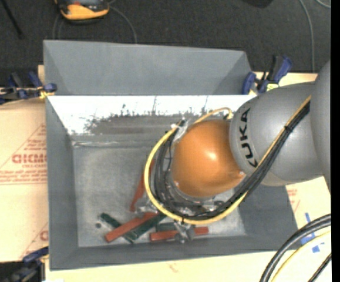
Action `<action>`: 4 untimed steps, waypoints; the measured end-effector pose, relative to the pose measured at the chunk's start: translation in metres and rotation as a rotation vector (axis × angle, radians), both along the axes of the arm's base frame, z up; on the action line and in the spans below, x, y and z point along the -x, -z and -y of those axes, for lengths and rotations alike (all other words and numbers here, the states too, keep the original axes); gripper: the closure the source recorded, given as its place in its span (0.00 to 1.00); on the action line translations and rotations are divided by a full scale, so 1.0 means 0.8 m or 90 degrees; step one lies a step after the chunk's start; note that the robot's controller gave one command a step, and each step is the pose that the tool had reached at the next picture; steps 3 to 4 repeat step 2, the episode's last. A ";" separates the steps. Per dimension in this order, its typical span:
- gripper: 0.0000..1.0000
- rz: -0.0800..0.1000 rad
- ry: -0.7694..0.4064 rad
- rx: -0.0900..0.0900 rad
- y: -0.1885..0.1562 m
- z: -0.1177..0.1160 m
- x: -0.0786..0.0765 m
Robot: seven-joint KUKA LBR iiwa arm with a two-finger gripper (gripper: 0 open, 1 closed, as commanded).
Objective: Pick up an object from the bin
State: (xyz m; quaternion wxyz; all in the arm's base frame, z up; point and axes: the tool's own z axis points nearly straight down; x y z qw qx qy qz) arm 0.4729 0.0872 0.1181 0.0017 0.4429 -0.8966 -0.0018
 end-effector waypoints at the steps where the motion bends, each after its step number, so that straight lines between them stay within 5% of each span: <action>1: 0.00 0.004 0.001 0.000 -0.002 0.001 -0.003; 2: 1.00 0.001 0.118 0.003 0.057 -0.042 -0.016; 4: 1.00 0.001 0.118 0.003 0.057 -0.042 -0.016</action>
Offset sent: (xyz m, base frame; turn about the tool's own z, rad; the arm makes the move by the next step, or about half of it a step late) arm 0.0116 0.0346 -0.0481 0.1868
